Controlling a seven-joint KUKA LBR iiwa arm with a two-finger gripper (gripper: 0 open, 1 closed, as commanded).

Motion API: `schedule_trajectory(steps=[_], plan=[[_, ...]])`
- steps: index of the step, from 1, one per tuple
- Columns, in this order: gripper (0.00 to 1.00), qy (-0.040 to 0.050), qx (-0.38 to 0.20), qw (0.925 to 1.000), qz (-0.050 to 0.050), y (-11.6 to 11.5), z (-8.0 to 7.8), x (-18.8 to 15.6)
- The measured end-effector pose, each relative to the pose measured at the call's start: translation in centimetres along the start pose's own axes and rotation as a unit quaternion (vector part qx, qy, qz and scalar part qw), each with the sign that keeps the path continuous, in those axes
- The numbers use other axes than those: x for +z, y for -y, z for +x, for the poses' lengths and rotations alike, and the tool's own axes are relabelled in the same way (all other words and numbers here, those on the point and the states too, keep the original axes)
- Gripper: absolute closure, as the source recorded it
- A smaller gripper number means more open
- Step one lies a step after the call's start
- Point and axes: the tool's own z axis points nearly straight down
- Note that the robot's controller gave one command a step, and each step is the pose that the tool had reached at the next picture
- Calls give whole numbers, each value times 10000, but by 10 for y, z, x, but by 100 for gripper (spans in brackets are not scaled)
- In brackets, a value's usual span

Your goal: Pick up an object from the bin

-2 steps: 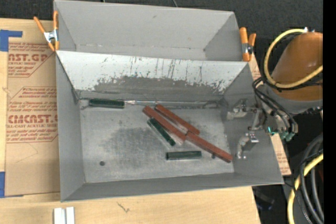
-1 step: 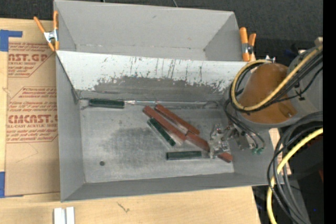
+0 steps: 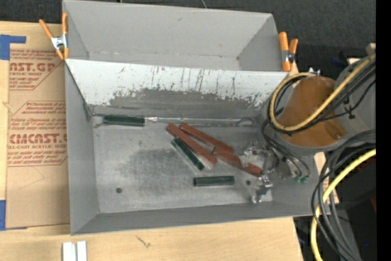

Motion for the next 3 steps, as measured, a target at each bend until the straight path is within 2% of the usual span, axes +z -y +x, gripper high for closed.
schedule_trajectory(steps=[2, 3], plan=[[0, 29, -2, 10000, 7, -1, -3, 0], [0, 39, -1121, 9937, -15, -1, -34, -20]])
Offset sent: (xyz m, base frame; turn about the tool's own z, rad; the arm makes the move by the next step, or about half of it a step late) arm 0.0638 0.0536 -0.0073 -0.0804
